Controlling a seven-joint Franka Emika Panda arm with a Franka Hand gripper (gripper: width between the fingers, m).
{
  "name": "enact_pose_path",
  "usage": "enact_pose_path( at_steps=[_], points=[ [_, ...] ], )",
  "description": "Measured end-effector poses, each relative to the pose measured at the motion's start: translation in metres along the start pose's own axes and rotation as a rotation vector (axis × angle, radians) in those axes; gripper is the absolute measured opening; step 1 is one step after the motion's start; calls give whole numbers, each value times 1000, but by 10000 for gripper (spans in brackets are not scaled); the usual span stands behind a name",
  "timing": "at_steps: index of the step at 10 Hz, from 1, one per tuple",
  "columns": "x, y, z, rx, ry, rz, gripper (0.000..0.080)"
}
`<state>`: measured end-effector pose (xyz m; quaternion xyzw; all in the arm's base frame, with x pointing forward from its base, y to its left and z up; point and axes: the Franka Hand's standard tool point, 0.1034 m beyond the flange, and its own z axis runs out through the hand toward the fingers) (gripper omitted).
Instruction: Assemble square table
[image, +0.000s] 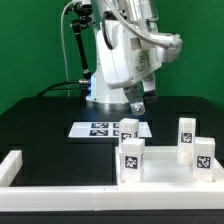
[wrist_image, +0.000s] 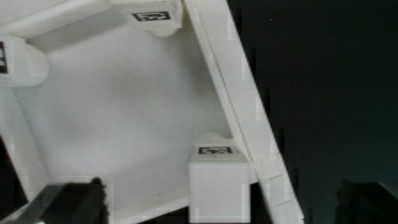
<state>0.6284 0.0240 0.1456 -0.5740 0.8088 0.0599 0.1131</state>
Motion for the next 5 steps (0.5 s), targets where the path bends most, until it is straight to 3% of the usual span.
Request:
enact_pose_path(
  at_steps=[5],
  points=[
    [1,1,2,-3,1,0,649]
  ],
)
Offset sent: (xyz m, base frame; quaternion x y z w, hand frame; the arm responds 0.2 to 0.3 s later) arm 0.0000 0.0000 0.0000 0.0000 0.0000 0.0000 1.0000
